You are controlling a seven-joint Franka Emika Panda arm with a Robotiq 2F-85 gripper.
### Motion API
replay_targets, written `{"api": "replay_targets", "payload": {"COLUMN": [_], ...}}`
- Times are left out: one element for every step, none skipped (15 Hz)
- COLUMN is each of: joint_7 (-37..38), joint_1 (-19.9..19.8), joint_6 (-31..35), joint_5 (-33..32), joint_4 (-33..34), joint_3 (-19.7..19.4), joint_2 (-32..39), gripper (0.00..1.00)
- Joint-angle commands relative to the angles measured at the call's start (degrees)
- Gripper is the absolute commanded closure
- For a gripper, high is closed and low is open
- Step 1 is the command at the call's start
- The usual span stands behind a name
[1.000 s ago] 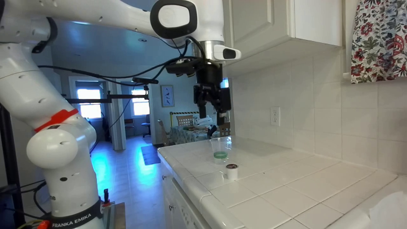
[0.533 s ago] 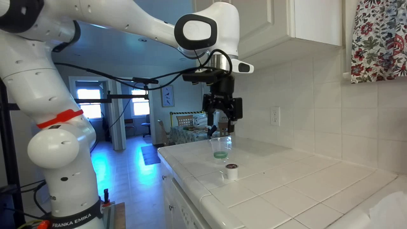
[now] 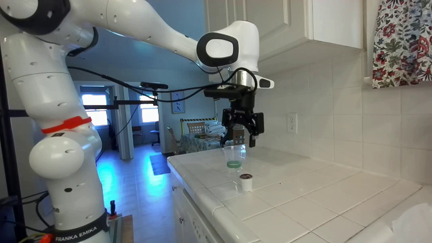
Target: Put the coffee pod in the cup
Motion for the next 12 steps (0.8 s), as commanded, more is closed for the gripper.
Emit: {"api": "replay_targets", "payload": {"joint_7": [-0.29, -0.28, -0.28, -0.28, -0.28, -0.28, -0.28, -0.28, -0.28, 1.50, 5.16, 8.38], "joint_1": [-1.62, -1.60, -1.61, -1.62, -1.64, -1.65, -1.66, -1.66, -1.66, -1.74, -1.87, -1.97], "joint_6": [-0.14, -0.13, -0.13, -0.13, -0.13, -0.13, -0.13, -0.13, -0.13, -0.19, 1.35, 3.46], "joint_5": [0.70, 0.80, 0.81, 0.81, 0.81, 0.81, 0.81, 0.81, 0.81, 1.59, 2.22, 2.52], "joint_4": [0.11, 0.14, 0.19, 0.24, 0.28, 0.31, 0.32, 0.32, 0.32, 1.04, 1.47, 1.45], "joint_3": [1.85, 2.04, 2.10, 2.10, 2.10, 2.09, 2.09, 2.09, 2.09, 2.23, 2.74, 3.31], "joint_2": [0.51, 0.72, 0.84, 0.89, 0.89, 0.89, 0.89, 0.89, 0.89, 2.10, 3.51, 4.43], "gripper": [0.00, 0.00, 0.00, 0.00, 0.00, 0.00, 0.00, 0.00, 0.00, 0.00, 0.00, 0.00]}}
